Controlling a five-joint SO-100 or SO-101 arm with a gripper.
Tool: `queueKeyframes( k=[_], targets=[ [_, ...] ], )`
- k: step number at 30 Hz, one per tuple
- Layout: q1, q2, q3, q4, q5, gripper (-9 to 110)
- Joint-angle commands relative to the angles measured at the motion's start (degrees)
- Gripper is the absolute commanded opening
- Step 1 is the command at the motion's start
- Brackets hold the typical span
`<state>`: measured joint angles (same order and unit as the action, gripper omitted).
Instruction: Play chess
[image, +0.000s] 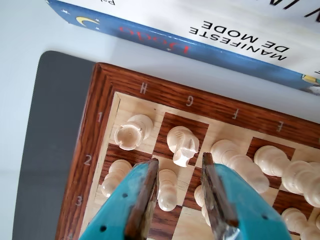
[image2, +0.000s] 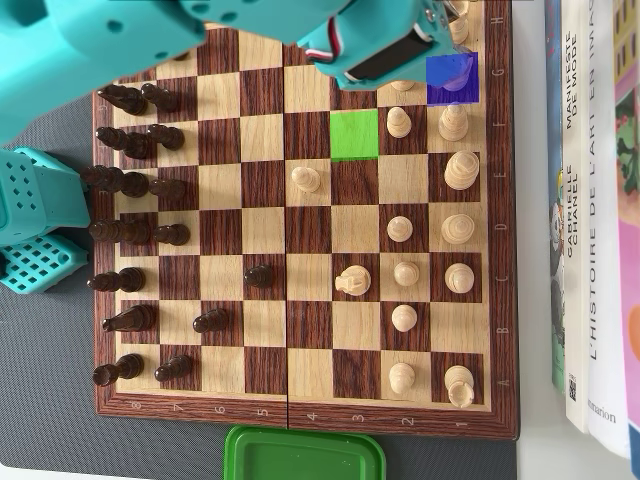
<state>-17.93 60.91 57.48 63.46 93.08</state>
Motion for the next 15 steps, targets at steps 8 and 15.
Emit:
queueKeyframes(
  k=[8,15],
  targets=[
    [2.11,-1.58,-2.99,-0.18,-0.18,14],
    [1.93,-2.20,-5.36,0.00,0.09,14]
  ],
)
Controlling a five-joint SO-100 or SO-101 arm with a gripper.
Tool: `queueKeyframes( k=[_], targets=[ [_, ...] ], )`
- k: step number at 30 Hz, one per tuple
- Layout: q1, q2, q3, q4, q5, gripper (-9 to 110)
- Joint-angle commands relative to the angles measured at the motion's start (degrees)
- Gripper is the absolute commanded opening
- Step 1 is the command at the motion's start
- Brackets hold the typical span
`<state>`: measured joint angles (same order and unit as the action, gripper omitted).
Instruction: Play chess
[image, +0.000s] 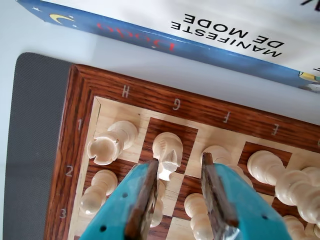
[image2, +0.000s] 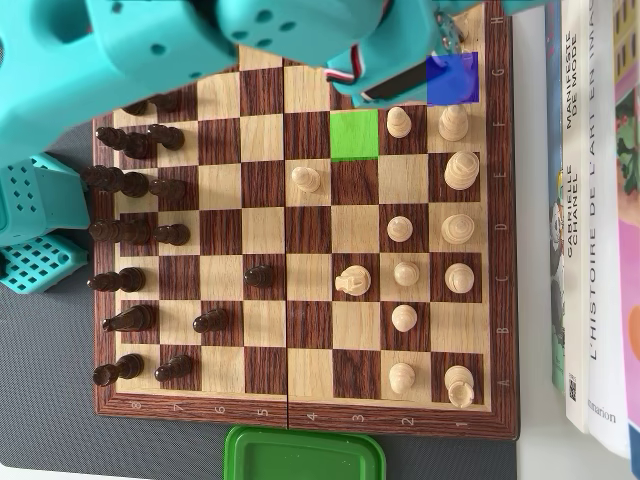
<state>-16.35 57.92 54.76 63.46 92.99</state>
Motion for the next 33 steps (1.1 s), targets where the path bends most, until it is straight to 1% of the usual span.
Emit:
queueKeyframes(
  k=[1,33],
  targets=[
    [0.26,0.79,-2.64,0.00,0.18,14],
    [-0.88,-2.64,-2.72,-0.62,0.35,13]
  ],
)
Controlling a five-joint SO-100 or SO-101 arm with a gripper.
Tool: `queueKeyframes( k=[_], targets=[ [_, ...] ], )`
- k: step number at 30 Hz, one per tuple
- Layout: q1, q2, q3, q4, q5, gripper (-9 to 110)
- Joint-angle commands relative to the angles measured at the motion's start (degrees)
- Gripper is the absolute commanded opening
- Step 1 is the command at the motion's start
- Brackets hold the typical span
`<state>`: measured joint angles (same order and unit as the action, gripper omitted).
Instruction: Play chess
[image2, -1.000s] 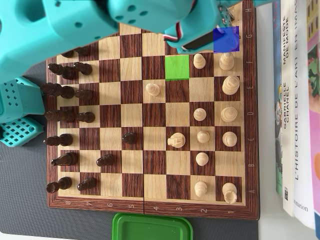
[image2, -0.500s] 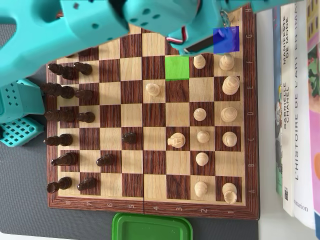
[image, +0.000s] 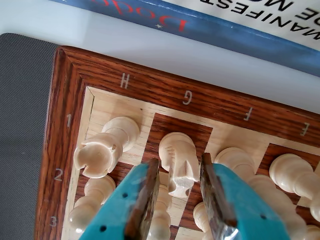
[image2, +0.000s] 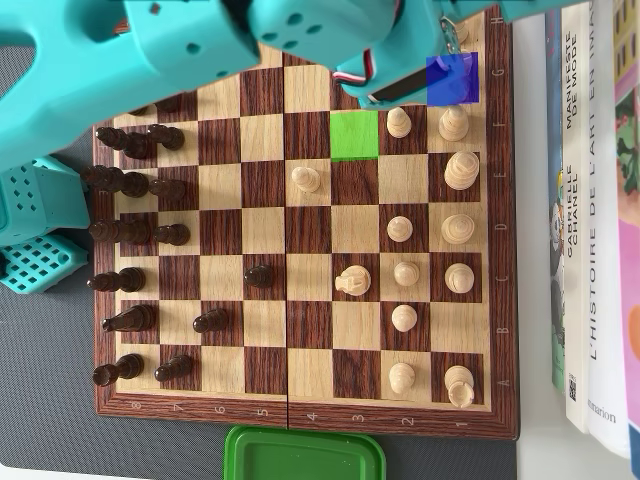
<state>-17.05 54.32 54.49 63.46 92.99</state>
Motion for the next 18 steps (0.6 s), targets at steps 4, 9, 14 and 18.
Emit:
queueKeyframes(
  k=[4,9,14,18],
  targets=[
    [-0.26,0.97,-2.46,-0.62,0.35,13],
    [0.00,0.97,-2.46,-0.62,0.09,13],
    [0.26,0.97,-2.46,-0.62,0.00,10],
    [0.26,0.97,-2.46,-0.62,-0.09,6]
  ],
)
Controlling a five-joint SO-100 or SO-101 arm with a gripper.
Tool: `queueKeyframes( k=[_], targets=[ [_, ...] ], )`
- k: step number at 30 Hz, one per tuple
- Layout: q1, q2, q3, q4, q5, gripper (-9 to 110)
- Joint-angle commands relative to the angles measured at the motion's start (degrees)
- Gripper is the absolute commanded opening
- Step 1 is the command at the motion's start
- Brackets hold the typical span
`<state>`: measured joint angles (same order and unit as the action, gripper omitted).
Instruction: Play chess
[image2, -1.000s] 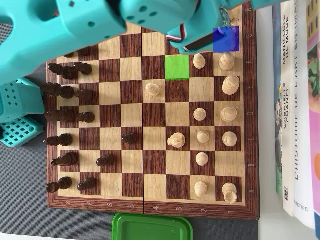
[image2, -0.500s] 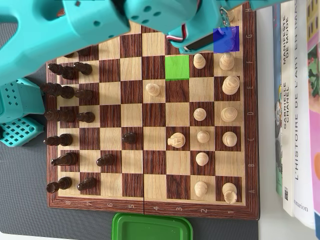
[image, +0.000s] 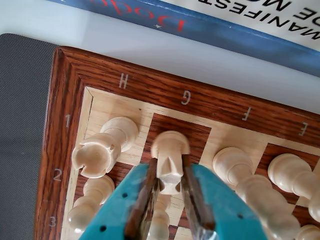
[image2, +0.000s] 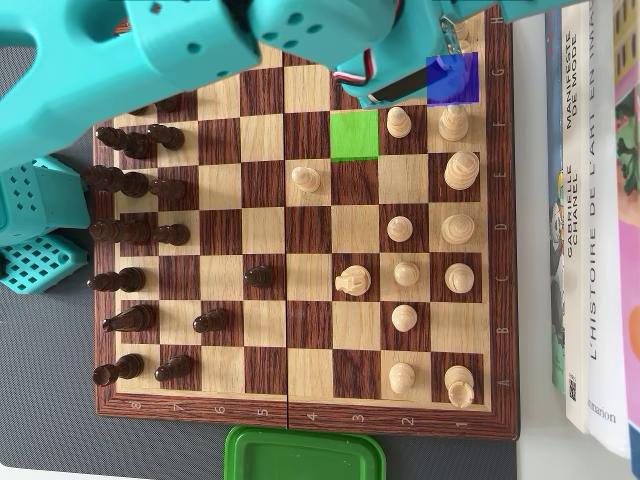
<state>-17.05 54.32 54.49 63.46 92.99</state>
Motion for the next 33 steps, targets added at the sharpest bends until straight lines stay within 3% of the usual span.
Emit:
queueKeyframes(
  k=[1,33],
  targets=[
    [0.26,0.97,-2.46,-0.62,0.00,6],
    [0.88,9.76,4.04,-0.62,-0.26,6]
  ],
)
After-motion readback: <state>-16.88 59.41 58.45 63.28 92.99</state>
